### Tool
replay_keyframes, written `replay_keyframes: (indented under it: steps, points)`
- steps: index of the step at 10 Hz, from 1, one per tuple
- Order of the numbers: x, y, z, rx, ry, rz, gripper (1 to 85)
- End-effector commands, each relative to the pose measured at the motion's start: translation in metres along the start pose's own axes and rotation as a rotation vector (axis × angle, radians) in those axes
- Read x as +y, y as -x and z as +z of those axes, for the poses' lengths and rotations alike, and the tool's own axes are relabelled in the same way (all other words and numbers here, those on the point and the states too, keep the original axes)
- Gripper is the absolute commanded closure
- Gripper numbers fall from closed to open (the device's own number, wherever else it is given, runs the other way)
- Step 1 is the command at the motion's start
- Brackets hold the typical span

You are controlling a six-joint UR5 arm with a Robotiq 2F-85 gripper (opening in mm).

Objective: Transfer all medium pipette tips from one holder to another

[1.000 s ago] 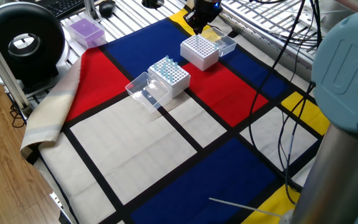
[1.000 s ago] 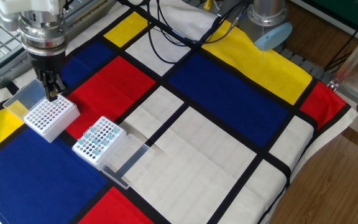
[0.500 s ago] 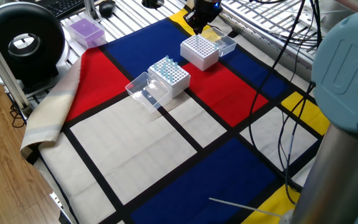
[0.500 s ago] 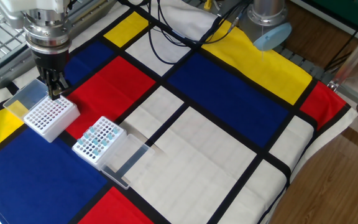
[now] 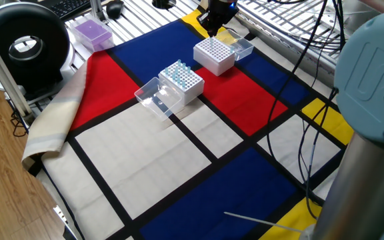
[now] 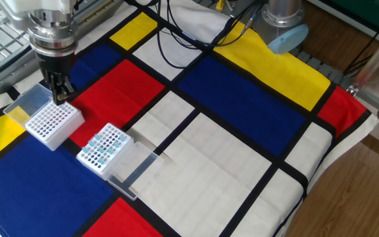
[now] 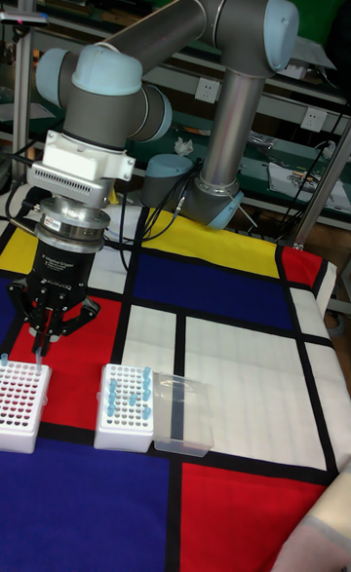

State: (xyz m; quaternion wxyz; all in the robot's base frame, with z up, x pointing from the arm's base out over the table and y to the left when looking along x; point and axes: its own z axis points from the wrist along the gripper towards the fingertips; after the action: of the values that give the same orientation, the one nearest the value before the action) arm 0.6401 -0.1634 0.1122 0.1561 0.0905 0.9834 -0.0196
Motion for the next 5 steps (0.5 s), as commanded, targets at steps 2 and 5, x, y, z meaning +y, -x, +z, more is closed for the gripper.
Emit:
replay_keyframes:
  steps: [2, 5]
  points:
    - [-0.0011, -0.0046, -0.0011, -0.002, 0.006, 0.012, 84.0]
    - [-0.0017, -0.0066, -0.0018, -0.001, 0.004, 0.013, 84.3]
